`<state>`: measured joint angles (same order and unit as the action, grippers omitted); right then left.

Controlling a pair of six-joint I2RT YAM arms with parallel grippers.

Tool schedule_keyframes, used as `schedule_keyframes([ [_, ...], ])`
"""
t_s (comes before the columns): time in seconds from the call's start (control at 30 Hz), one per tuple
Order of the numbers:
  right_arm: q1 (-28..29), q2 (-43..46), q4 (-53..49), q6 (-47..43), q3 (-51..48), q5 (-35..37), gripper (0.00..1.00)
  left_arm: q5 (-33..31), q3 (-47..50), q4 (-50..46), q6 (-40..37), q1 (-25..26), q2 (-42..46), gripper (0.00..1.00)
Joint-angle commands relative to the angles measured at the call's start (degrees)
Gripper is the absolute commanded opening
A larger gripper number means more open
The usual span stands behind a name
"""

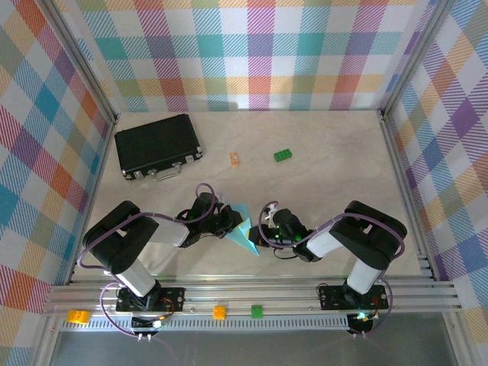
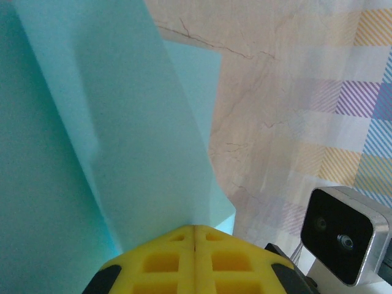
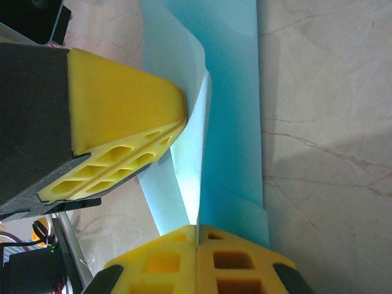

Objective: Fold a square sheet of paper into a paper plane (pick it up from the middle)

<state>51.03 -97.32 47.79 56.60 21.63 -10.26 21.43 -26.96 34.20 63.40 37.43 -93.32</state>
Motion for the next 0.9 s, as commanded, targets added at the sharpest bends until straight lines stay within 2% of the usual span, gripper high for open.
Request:
schedule_keyframes([
  [0.0,0.0,-0.8,-7.2,0.5,0.6,-1.1,0.00,-0.1,-1.7,-0.6,-1.1,0.1,-0.2,0.00],
  [0.87,-1.6,-2.3,-10.0,3.8,1.7,-4.2,0.00,-2.2,-4.0,-8.0,-4.0,0.2,-1.7,0.00],
])
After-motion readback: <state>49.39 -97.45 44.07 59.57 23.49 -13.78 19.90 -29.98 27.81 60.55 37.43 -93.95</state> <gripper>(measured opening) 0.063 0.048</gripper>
